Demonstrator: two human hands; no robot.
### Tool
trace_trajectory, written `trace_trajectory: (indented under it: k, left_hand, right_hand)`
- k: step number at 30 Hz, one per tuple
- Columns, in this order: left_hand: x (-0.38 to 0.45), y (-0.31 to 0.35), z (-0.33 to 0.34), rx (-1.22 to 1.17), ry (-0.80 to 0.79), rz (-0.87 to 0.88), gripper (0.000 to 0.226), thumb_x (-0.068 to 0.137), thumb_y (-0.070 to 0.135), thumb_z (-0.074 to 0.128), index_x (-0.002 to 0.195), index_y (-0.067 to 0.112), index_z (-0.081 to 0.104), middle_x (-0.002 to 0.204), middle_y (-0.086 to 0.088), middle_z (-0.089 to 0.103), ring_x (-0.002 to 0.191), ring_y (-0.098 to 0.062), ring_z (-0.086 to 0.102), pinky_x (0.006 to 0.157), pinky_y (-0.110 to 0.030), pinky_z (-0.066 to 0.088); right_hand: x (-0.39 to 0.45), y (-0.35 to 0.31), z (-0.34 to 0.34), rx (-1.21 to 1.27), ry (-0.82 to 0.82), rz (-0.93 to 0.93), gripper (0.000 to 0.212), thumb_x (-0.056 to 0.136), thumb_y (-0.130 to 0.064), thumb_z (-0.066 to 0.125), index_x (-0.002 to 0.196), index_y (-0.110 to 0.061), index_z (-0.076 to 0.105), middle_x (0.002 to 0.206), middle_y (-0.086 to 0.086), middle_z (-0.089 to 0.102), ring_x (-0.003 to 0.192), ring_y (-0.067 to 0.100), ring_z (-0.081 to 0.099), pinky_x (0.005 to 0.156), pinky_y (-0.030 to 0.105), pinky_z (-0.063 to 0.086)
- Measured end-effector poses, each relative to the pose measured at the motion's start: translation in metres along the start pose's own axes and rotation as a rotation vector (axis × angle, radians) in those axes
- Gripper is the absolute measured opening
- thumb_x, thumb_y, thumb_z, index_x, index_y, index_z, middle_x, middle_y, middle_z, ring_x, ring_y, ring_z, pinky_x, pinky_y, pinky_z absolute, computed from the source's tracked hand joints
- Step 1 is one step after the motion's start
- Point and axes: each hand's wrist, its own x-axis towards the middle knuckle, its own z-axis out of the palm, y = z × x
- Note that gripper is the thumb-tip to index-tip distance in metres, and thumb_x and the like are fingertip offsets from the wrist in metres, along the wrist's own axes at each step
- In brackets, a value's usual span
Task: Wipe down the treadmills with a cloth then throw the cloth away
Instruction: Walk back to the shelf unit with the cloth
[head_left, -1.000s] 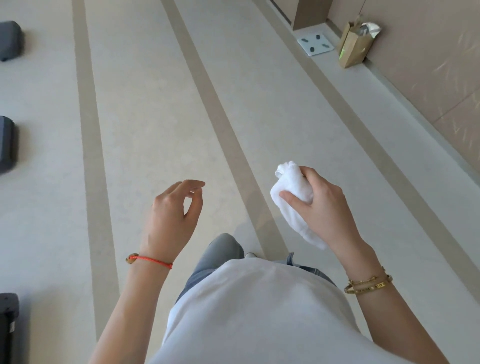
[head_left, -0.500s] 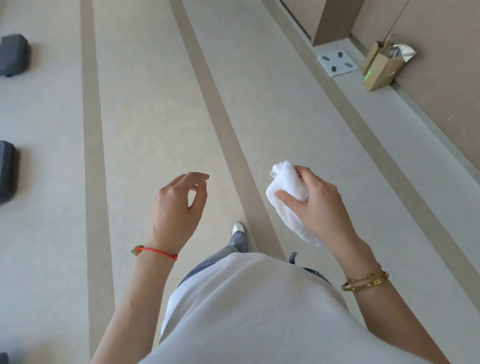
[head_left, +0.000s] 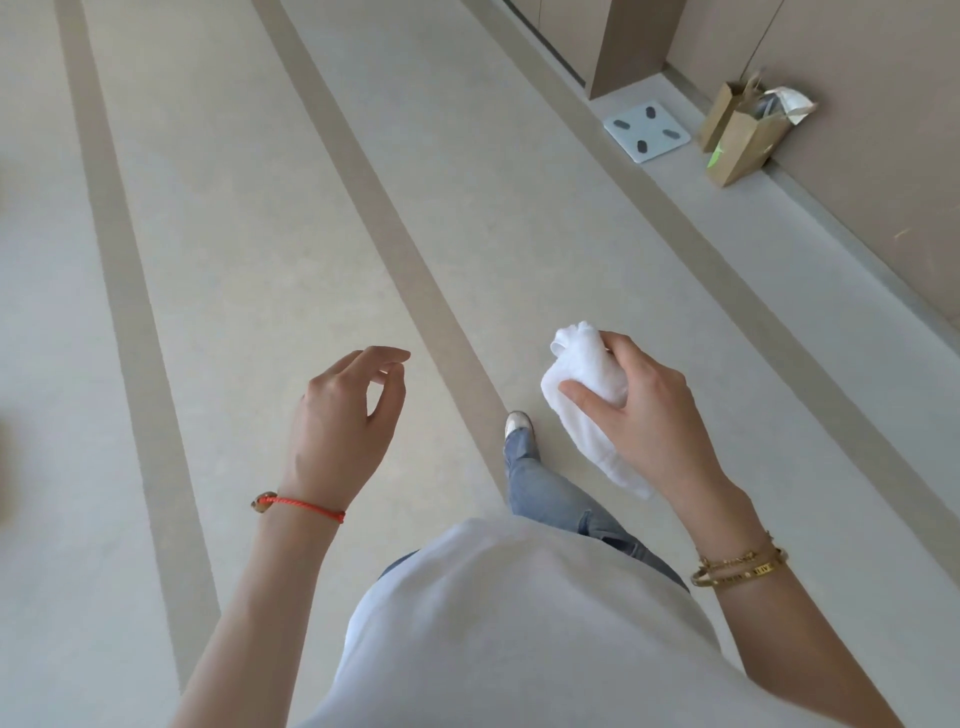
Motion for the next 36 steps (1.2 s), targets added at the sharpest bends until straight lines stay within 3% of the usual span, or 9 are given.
trace_trajectory:
  k: [15,21,36]
  left_hand:
    - [0.334,-0.029,0.037,-0.009,0.056,-0.02,0.02,0.095,0.011,0.055,0.107,0.015,0.07,0.096,0.003,0.073,0.089,-0.013,0.069,0.073,-0.042,0.056]
    - [0.452,-0.038,0.043,-0.013,0.089,0.0,0.019,0.095,0.008,0.056,0.106,0.013,0.071,0.095,0.002,0.073,0.087,-0.01,0.067,0.075,-0.034,0.055]
    - [0.779,-0.128,0.064,-0.076,0.069,0.034,0.018,0.095,0.009,0.057,0.106,0.014,0.071,0.095,0.004,0.072,0.087,-0.006,0.067,0.077,-0.033,0.055]
  right_hand:
    - [0.357,-0.031,-0.001,-0.02,-0.02,-0.088,0.041,0.087,-0.052,0.059,0.122,-0.033,0.051,0.106,-0.011,0.068,0.092,0.017,0.063,0.074,0.035,0.051]
    - [0.48,-0.053,0.001,-0.036,-0.056,-0.117,0.042,0.087,-0.054,0.058,0.123,-0.035,0.05,0.108,-0.013,0.067,0.095,0.014,0.063,0.077,0.035,0.052]
    - [0.793,-0.098,0.046,-0.032,0.011,-0.047,0.044,0.086,-0.054,0.059,0.123,-0.033,0.051,0.102,-0.011,0.068,0.093,0.015,0.063,0.076,0.037,0.052]
